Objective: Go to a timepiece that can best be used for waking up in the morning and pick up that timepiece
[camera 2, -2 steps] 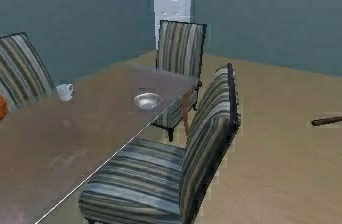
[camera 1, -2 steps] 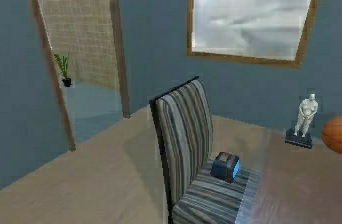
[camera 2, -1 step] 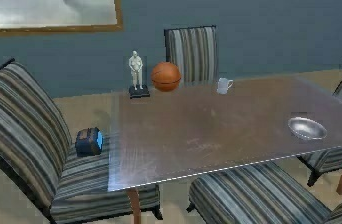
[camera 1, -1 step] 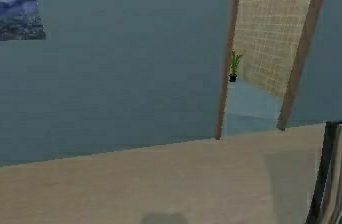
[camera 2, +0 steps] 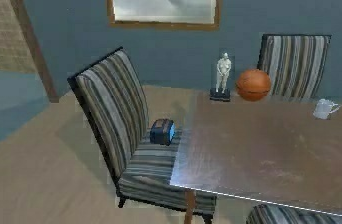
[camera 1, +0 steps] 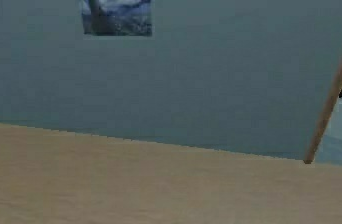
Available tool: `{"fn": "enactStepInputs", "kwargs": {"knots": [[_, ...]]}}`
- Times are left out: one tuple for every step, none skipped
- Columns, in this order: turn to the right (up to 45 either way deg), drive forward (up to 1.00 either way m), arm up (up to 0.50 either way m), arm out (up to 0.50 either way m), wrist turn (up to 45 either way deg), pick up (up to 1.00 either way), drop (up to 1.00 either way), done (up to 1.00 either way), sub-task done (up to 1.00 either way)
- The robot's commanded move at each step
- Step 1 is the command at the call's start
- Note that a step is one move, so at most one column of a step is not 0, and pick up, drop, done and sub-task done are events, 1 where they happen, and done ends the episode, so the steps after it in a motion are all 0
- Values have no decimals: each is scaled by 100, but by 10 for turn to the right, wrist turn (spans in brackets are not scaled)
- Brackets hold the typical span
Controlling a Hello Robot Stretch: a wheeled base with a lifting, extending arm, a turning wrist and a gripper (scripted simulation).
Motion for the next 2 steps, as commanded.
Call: {"fn": "enactStepInputs", "kwargs": {"knots": [[450, 0, 0, 0, 0, 0, 0, 0, 0], [60, 0, 0, 0, 0, 0, 0, 0, 0]]}}
